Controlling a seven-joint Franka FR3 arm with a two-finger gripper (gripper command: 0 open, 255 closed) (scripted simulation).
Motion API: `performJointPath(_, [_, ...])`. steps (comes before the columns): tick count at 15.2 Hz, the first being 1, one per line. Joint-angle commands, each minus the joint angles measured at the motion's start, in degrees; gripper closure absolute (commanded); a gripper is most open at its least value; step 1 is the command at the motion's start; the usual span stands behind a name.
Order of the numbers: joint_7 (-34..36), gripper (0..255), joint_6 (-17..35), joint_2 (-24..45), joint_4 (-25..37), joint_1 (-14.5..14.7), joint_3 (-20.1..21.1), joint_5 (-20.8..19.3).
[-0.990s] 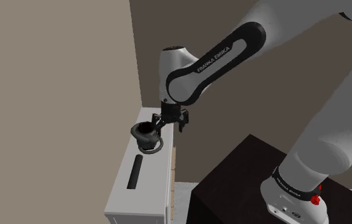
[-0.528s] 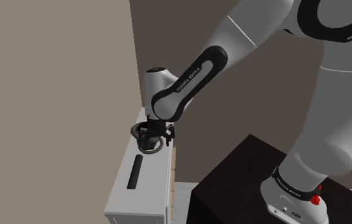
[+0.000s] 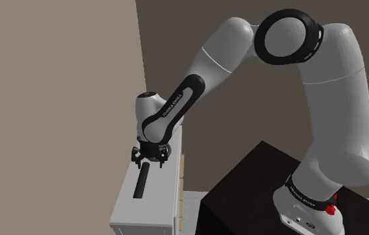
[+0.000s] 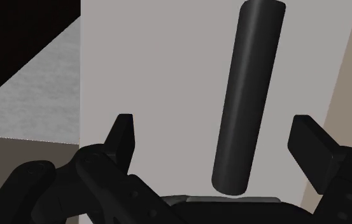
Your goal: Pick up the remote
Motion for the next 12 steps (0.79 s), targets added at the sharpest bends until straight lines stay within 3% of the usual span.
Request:
performJointPath(1, [1.84, 0, 0.22, 4.55, 4.21, 1.38, -0.94, -0.03])
performJointPath(6, [5.44, 0, -0.33, 15.18, 15.31, 4.49, -2.61, 0.62])
performJointPath(12, [5.16, 0, 1.74, 19.34, 17.4, 5.23, -3.42, 0.09])
